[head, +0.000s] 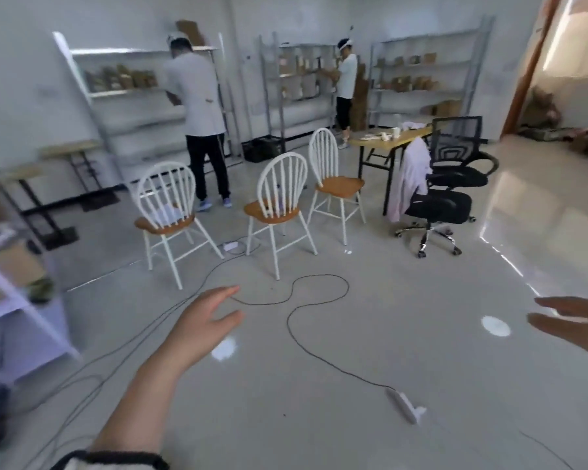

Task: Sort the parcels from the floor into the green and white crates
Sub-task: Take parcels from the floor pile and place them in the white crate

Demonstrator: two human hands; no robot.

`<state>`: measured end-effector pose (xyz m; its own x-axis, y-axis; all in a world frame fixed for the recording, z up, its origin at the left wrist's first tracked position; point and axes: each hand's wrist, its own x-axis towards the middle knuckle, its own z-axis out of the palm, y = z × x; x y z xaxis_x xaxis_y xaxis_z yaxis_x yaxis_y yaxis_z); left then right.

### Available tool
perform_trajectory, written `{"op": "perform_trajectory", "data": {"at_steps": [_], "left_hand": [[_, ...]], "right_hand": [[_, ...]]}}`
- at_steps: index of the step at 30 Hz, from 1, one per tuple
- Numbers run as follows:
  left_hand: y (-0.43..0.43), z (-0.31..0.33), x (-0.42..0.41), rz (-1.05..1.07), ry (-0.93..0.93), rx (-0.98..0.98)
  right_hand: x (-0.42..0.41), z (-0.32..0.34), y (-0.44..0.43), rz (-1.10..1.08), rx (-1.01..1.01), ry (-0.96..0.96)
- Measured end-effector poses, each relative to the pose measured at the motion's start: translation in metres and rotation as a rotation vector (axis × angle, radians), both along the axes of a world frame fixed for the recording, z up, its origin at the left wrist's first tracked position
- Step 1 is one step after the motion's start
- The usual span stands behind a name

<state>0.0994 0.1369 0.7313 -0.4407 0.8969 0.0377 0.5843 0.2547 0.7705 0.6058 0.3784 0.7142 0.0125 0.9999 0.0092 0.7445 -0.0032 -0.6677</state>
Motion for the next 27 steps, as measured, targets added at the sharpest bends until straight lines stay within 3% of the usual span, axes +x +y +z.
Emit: {"op": "perform_trajectory", "data": {"at_steps": [2,4,8,16,20,27], "left_hand": [[-0.022,-0.007,-0.027,0.125,-0.006,-0.009],[-0.04,-0.014,-0.049,0.235,-0.005,-0.023],[-0.078,-0.026,-0.074,0.477,-0.04,-0.035],[-0.169,-0.059,-0.101,0.821,-0.041,-0.14],[-0.212,-0.083,-0.116,0.956,-0.074,-0.19],[-0.262,-0.142,-0.174,1.041,-0.141,-0.259]], "right_hand": [[-0.084,-0.005,0.0,0.161,-0.078,-0.004],[-0.155,-0.002,0.017,0.309,-0.209,-0.126],[-0.289,0.001,0.048,0.619,-0.065,-0.211],[-0.496,-0.008,-0.006,1.135,-0.157,-0.267],[-0.567,-0.024,-0.053,1.295,-0.165,-0.303],[-0.651,-0.06,-0.112,1.367,-0.162,-0.355]]}}
